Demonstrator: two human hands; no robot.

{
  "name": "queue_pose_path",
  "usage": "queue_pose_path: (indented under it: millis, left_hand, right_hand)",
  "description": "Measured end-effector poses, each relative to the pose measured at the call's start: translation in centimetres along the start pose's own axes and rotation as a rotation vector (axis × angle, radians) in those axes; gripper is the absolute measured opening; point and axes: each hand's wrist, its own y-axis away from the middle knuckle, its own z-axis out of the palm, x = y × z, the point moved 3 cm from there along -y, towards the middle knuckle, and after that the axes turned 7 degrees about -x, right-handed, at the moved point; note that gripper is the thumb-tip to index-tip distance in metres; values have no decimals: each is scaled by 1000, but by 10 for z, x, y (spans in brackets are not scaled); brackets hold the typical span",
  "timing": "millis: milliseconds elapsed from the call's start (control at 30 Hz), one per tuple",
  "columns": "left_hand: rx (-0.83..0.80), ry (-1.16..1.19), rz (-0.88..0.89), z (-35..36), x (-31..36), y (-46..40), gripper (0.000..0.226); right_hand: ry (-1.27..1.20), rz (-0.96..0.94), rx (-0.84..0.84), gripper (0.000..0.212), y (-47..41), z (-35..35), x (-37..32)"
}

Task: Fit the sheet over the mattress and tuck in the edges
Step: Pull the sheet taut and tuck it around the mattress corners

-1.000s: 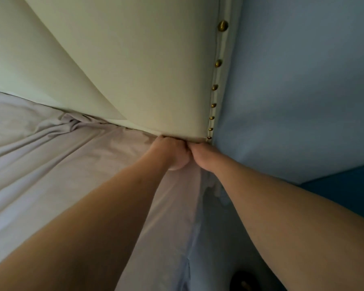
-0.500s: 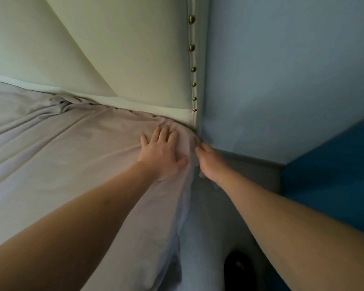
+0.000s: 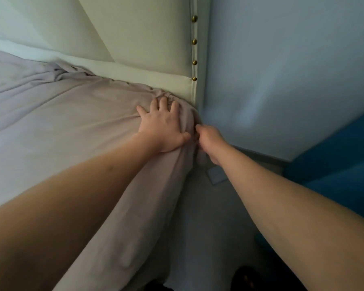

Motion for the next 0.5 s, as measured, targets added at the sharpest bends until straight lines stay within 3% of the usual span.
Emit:
queue_pose_path:
  millis: [100, 267, 500]
  left_hand:
    - [49, 0, 13, 4, -1, -2, 100]
    - [76, 14, -3, 6, -1, -6, 97]
    - [58, 102, -46, 7, 6, -7, 99]
  right_hand:
    - [-196, 47, -42, 24, 1, 7, 13]
    - [-337, 31, -123, 41, -12, 12, 29]
    - [-417, 25, -50, 32, -7, 22, 25]
